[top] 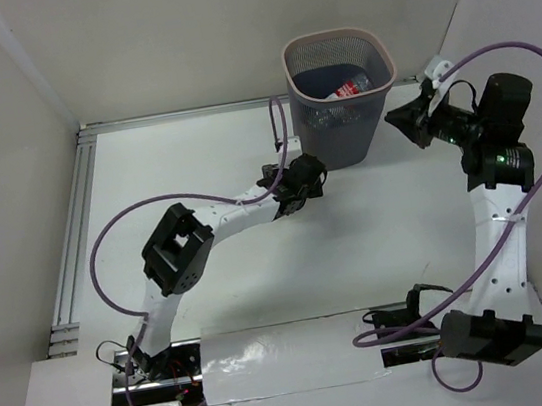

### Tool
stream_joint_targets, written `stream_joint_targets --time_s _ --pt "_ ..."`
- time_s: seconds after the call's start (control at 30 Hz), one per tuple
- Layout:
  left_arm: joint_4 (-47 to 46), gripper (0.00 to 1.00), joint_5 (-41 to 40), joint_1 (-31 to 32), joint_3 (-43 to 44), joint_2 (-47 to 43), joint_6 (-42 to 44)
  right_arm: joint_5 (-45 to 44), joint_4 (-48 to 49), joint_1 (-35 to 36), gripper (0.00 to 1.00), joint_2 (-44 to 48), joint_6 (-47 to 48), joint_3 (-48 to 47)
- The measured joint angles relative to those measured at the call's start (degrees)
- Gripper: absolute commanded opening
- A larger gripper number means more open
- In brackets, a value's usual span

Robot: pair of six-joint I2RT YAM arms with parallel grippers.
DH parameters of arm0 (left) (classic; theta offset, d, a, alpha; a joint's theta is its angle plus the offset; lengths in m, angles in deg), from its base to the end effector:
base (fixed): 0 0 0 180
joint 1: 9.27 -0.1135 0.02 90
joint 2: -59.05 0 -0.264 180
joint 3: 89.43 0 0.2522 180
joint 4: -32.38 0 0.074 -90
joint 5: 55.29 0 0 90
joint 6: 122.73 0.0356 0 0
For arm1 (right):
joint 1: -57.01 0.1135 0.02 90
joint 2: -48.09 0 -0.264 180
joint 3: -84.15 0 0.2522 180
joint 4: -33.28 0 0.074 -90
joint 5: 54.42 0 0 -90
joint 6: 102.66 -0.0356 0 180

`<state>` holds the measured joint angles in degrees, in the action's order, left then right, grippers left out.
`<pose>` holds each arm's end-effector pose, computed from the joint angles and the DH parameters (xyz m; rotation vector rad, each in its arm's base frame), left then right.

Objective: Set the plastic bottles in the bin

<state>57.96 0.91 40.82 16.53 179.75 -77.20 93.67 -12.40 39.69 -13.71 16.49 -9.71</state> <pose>0.3216 -0.3537 0.2093 -0.1949 2.1432 -0.2855 0.1992 -0.0305 0.4582 -0.8401 1.4841 0.3125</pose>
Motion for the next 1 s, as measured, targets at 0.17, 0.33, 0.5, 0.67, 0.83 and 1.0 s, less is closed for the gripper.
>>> stream_joint_targets --time_s 0.17,0.33,0.5,0.67,0.83,1.0 --pt "2.7 0.99 -4.1 -0.6 2.0 2.1 -0.8 1.1 -4.3 -1.8 0.22 0.6 2.1 4.6" --pt "3.5 0.99 -6.9 -2.4 3.3 3.5 -0.6 1.9 -6.9 -2.4 0.30 0.0 2.8 6.2" --pt "3.5 0.99 -7.3 -4.0 5.7 7.9 0.4 2.6 -8.0 -2.4 0.50 0.1 3.2 6.2" --pt "4.1 0.92 -7.2 -4.5 8.4 11.6 1.2 3.1 -9.0 -2.4 0.63 0.1 3.7 6.2" --pt "4.4 0.51 -6.9 -4.8 10.6 11.8 1.3 3.5 -9.5 -2.4 0.58 0.1 3.7 6.6" --pt "4.3 0.25 -5.9 -5.2 4.7 8.0 -1.0 4.5 -10.1 -2.5 0.30 0.1 4.5 6.7"
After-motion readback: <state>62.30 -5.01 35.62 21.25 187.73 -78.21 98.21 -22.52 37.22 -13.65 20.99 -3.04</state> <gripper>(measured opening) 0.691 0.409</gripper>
